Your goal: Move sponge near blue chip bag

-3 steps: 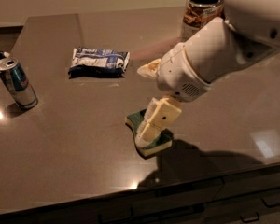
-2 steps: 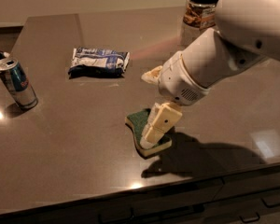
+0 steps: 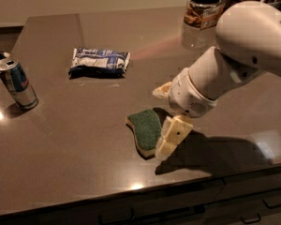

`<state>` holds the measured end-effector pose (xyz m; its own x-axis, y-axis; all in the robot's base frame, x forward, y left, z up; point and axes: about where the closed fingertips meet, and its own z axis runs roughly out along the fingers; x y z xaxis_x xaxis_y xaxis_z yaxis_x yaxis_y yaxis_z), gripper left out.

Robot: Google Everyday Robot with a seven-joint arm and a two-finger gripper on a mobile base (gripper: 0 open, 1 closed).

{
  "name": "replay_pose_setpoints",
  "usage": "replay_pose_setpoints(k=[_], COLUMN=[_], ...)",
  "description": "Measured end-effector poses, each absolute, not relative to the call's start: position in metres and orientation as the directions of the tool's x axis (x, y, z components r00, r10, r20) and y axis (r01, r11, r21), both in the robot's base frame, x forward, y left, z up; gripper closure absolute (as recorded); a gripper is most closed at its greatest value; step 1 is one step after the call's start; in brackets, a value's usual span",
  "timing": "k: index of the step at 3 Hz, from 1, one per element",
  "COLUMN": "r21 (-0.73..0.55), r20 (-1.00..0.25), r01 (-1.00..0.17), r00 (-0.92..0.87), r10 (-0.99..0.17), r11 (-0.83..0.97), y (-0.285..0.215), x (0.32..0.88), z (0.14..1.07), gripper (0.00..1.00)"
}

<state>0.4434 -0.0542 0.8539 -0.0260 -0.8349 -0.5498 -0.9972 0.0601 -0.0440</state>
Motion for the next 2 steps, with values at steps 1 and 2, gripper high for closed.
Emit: replay_pose_setpoints(k=[1, 2], r21=[-0.03, -0.029], r20=[-0.544, -0.551], r01=[-0.998, -0.999], r00=[-0.026, -0.019], r10=[-0.838, -0.834], r11=[0.05, 0.042], y=[-0.057, -0.0511], x=[0.4365, 0.4335], z=[0.8424, 0.8362], gripper=[0.0, 0.08])
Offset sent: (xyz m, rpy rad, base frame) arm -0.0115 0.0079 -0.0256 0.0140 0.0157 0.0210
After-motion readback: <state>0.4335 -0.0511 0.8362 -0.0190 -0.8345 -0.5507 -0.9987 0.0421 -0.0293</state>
